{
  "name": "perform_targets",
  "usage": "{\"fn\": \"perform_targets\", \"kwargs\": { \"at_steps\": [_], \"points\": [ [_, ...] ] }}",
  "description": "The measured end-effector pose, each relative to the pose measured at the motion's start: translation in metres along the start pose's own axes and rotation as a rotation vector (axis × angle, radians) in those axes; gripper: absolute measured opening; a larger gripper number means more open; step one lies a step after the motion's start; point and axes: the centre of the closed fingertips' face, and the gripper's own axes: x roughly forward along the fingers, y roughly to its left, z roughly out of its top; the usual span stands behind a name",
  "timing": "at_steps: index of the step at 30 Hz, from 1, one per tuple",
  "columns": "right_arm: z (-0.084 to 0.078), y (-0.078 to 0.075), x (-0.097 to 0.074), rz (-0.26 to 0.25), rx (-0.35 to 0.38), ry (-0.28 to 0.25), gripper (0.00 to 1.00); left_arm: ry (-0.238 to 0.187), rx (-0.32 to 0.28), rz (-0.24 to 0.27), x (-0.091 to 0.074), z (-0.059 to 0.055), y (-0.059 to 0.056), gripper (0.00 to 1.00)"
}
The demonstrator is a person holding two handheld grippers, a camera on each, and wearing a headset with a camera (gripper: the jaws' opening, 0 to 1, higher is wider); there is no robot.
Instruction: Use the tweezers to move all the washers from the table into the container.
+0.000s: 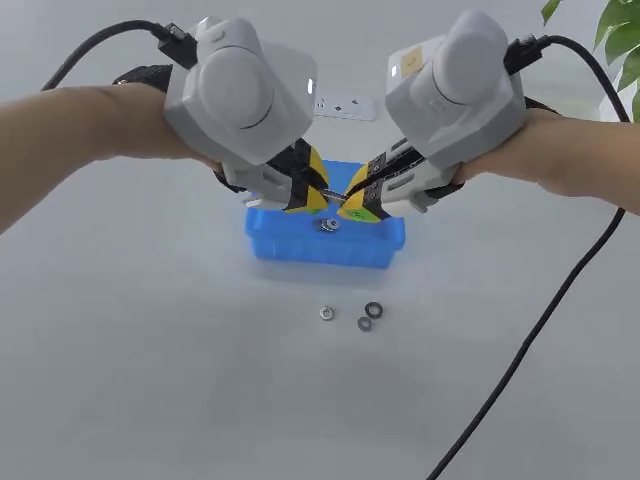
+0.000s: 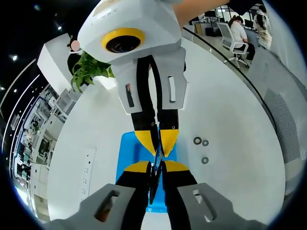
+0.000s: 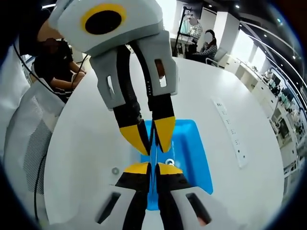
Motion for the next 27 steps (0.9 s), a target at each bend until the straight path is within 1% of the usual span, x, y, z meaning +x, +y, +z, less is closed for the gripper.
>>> {"fn": "perform_targets", "kwargs": {
  "at_steps": [3,4,6,7,8,10,13,21,27],
  "points": [
    [0.000,-0.001,0.001,-0.002,-0.007,0.005,0.05,0.014,0.024,-0.007,0.001,0.000,-0.001,0.12],
    [0.000,0.000,0.001,0.001,-0.009,0.008,0.05,0.029,0.006,0.011,-0.004,-0.002,-0.002,0.12],
    [0.000,0.002,0.001,0.003,-0.019,0.016,0.05,0.034,0.021,-0.003,-0.005,-0.002,-0.007,0.11],
    [0.000,0.000,0.001,-0.001,-0.032,0.025,0.05,0.034,0.037,0.001,-0.004,-0.001,-0.008,0.11],
    [0.001,0.001,0.000,0.001,-0.035,0.025,0.05,0.033,0.033,0.000,-0.004,-0.002,-0.008,0.11],
    [0.001,0.000,-0.002,-0.009,-0.044,0.024,0.05,0.019,0.051,0.019,-0.004,-0.002,-0.005,0.10],
    [0.003,-0.001,-0.004,-0.012,-0.047,0.010,0.06,0.000,0.016,0.024,-0.005,-0.001,-0.004,0.10],
    [0.009,0.001,-0.006,-0.001,-0.064,-0.002,0.06,0.001,0.010,0.033,-0.001,-0.004,-0.004,0.10],
    [0.015,-0.002,-0.012,-0.007,-0.060,-0.028,0.06,-0.019,-0.001,0.053,-0.002,-0.003,0.002,0.10]
  ]
}}
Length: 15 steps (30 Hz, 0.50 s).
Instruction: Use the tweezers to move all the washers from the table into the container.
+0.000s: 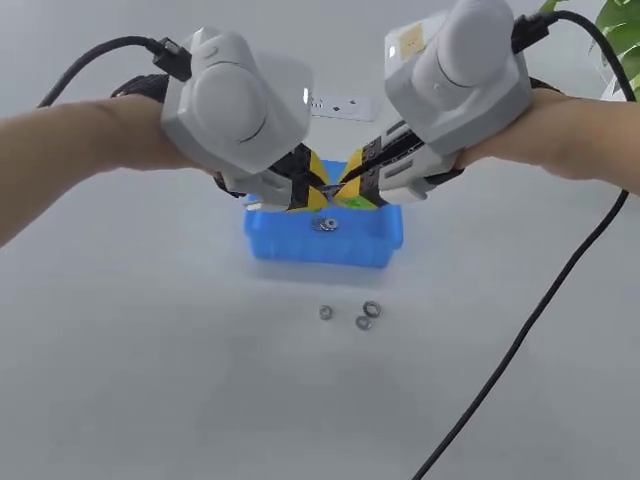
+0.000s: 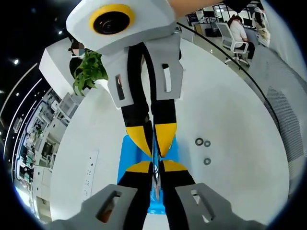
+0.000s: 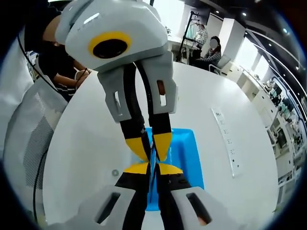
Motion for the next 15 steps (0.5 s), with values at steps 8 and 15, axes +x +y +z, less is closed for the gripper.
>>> {"fn": "perform_targets", "kwargs": {
  "at_steps": [8,15],
  "points": [
    [0.006,-0.009,-0.009,-0.026,0.045,-0.053,0.06,-0.048,-0.042,0.046,-0.004,0.005,0.011,0.09],
    [0.010,-0.016,-0.015,-0.046,0.100,-0.110,0.06,-0.077,-0.103,0.094,-0.014,0.007,0.018,0.09]
  ]
}}
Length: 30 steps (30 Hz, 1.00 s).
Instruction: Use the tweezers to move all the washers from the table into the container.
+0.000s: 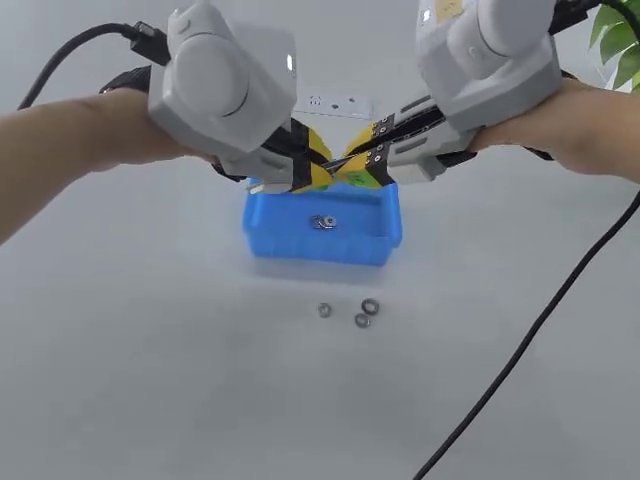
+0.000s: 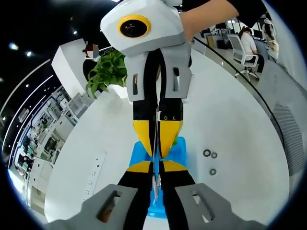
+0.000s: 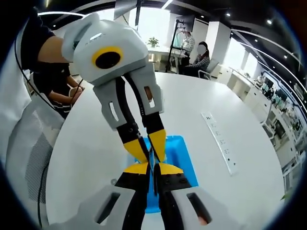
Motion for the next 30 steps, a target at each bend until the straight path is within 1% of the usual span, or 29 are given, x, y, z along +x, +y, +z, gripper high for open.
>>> {"fn": "perform_targets", "kwargs": {
  "at_steps": [6,10,12,13,14,15,17,19,20,22,24,27,30],
  "points": [
    [0.000,0.000,-0.004,-0.008,0.007,-0.013,0.06,0.002,-0.008,-0.002,0.003,-0.002,0.001,0.09],
    [0.004,-0.001,-0.008,-0.015,0.017,-0.038,0.06,-0.007,-0.029,0.004,0.003,-0.003,0.004,0.09],
    [0.006,-0.002,-0.011,-0.021,0.019,-0.052,0.05,0.007,-0.024,0.008,0.003,-0.007,0.006,0.09],
    [0.011,-0.003,-0.013,-0.023,0.020,-0.076,0.05,0.019,-0.024,0.005,0.003,-0.010,0.006,0.09],
    [0.013,-0.003,-0.014,-0.020,0.031,-0.086,0.05,0.016,-0.022,0.008,0.002,-0.010,0.006,0.09],
    [0.012,-0.003,-0.014,-0.020,0.033,-0.084,0.05,0.007,-0.030,0.009,0.001,-0.009,0.007,0.09],
    [0.013,-0.002,-0.012,-0.020,0.016,-0.087,0.05,0.014,-0.029,0.006,0.002,-0.010,0.006,0.09],
    [0.018,0.001,-0.012,-0.011,0.003,-0.106,0.05,0.020,-0.026,-0.001,0.005,-0.010,0.005,0.09],
    [0.022,0.003,-0.013,-0.003,0.003,-0.120,0.04,0.017,-0.028,-0.004,0.006,-0.010,0.004,0.09],
    [0.025,0.004,-0.013,-0.004,-0.013,-0.125,0.04,0.011,-0.038,-0.003,0.007,-0.008,0.004,0.09],
    [0.028,0.005,-0.014,0.005,-0.011,-0.140,0.04,0.004,-0.036,0.000,0.007,-0.005,0.004,0.09],
    [0.030,0.005,-0.013,0.010,-0.007,-0.148,0.04,-0.004,-0.040,0.002,0.008,-0.003,0.005,0.09],
    [0.031,0.006,-0.013,0.010,-0.014,-0.147,0.04,-0.002,-0.036,0.008,0.008,-0.003,0.005,0.09]
  ]
}}
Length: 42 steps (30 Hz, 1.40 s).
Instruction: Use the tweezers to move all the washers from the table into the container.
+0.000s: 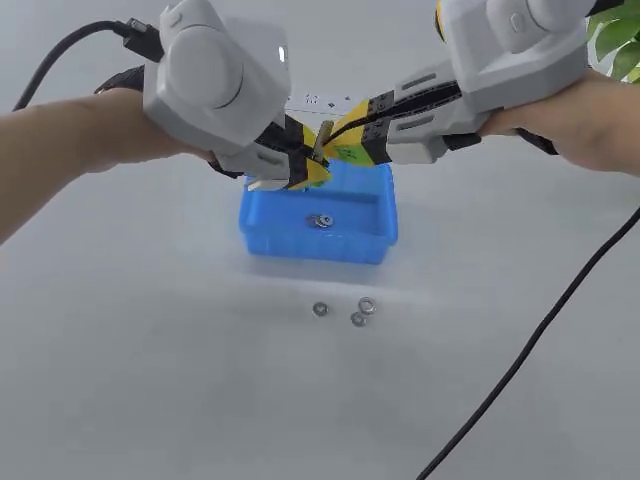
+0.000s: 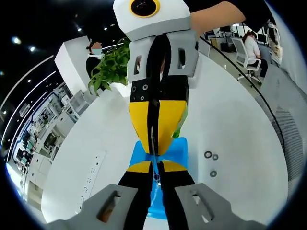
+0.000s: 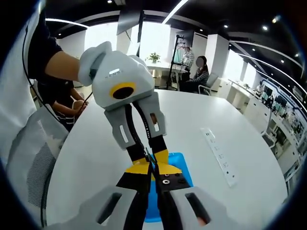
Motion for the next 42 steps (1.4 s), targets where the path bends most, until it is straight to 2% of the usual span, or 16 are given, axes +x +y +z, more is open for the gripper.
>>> {"fn": "perform_targets", "kwargs": {
  "at_steps": [5,11,14,18,21,23,26,28,31,37,40,42],
  "points": [
    [0.004,-0.001,-0.001,-0.017,0.001,-0.018,0.04,-0.016,-0.011,0.027,-0.003,0.002,0.005,0.09],
    [0.009,-0.008,-0.006,-0.051,0.022,-0.050,0.05,-0.059,-0.070,0.048,-0.009,0.008,0.015,0.09],
    [0.007,-0.014,-0.010,-0.080,0.044,-0.059,0.05,-0.048,-0.064,0.046,-0.009,0.005,0.014,0.09],
    [-0.003,-0.018,-0.015,-0.109,0.060,-0.038,0.08,-0.065,-0.115,0.051,-0.012,0.001,0.015,0.09],
    [-0.019,-0.019,-0.017,-0.122,0.074,-0.008,0.14,-0.087,-0.140,0.064,-0.017,0.003,0.018,0.09],
    [-0.028,-0.017,-0.020,-0.128,0.082,0.012,0.20,-0.119,-0.178,0.071,-0.021,0.007,0.020,0.09],
    [-0.039,-0.013,-0.023,-0.133,0.102,0.018,0.25,-0.138,-0.203,0.077,-0.026,0.009,0.022,0.09],
    [-0.045,-0.009,-0.025,-0.137,0.107,0.018,0.32,-0.152,-0.219,0.080,-0.030,0.010,0.022,0.09],
    [-0.051,-0.003,-0.028,-0.147,0.110,0.015,0.38,-0.168,-0.259,0.076,-0.034,0.010,0.021,0.09],
    [-0.057,0.006,-0.031,-0.190,0.107,-0.003,0.54,-0.183,-0.287,0.073,-0.040,0.012,0.014,0.09],
    [-0.061,0.014,-0.036,-0.207,0.115,-0.018,0.57,-0.212,-0.311,0.065,-0.046,0.018,0.009,0.09],
    [-0.067,0.021,-0.039,-0.218,0.119,-0.010,0.60,-0.233,-0.331,0.060,-0.050,0.022,0.005,0.09]
  ]
}}
